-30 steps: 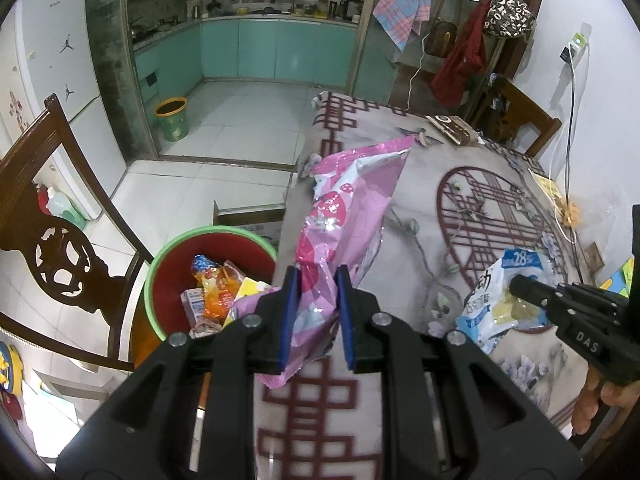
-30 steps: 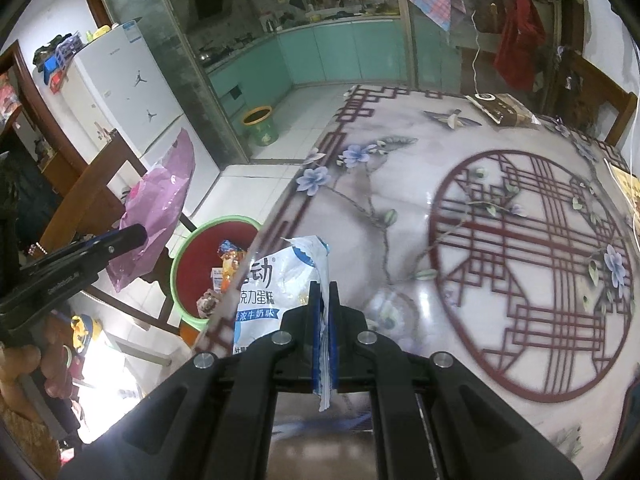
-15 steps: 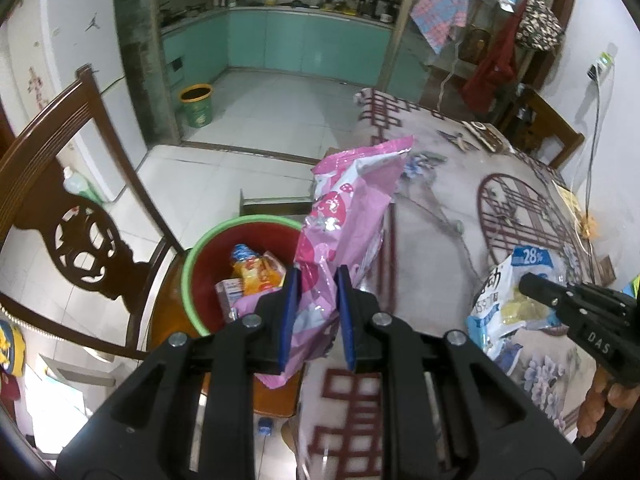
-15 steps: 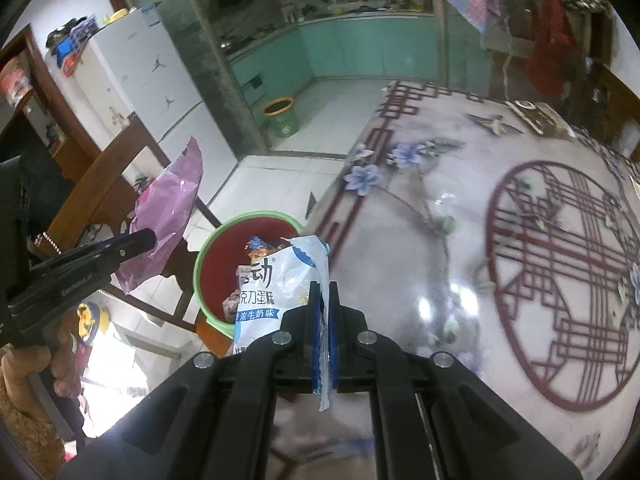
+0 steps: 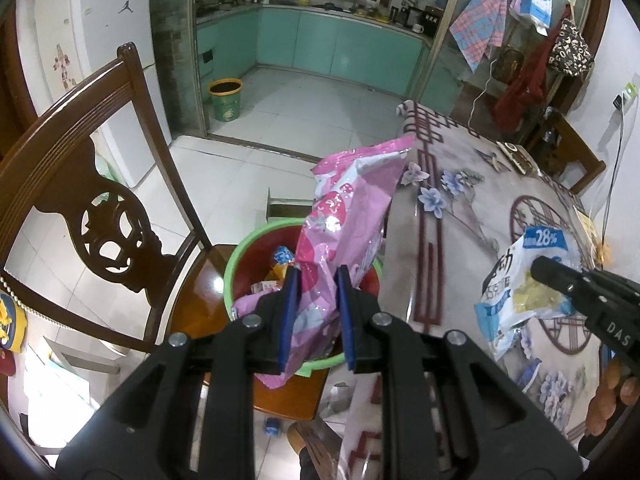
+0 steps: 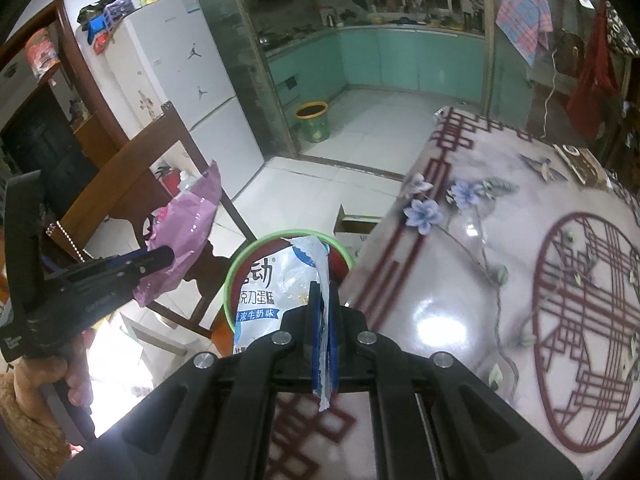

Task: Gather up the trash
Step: 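Carry the pink wrapper and white milk bag over the red bucket, then open both tools to drop wrapper and milk bag into the bucket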

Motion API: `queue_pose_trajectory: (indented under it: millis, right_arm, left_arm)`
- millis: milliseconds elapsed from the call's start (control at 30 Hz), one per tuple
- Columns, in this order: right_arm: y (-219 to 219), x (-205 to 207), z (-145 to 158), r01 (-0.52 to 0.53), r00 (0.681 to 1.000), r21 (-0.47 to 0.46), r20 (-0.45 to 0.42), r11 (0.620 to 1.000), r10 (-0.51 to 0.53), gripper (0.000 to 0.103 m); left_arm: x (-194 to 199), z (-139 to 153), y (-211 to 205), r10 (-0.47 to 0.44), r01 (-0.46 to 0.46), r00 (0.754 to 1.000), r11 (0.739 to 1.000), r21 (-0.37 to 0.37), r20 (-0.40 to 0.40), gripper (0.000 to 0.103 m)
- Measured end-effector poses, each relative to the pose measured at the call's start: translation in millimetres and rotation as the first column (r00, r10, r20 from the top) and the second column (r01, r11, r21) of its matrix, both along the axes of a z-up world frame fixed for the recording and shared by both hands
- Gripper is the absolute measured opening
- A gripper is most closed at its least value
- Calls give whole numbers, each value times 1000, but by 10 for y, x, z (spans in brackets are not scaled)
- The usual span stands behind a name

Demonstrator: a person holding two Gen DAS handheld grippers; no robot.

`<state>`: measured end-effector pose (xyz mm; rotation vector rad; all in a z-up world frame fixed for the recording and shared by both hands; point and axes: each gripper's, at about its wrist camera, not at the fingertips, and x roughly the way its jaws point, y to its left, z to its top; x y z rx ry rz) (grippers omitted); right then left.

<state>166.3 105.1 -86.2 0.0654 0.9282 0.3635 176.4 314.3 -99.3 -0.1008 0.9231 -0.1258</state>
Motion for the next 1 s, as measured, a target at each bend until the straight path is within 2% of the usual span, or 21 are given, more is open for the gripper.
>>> queue_pose_trajectory:
  millis: [433,1000]
  right_arm:
    - [357,269,28,-27,1000,-6,12,1000,27,3]
    - [632,605,-243,-71,996,-33,-59,997,69,4]
  left_arm:
    - [318,-91,158,-19,19,1000,1000,-5,-11,19]
    - [748,-386,282,-17,15,997,1000,-24,-77,19]
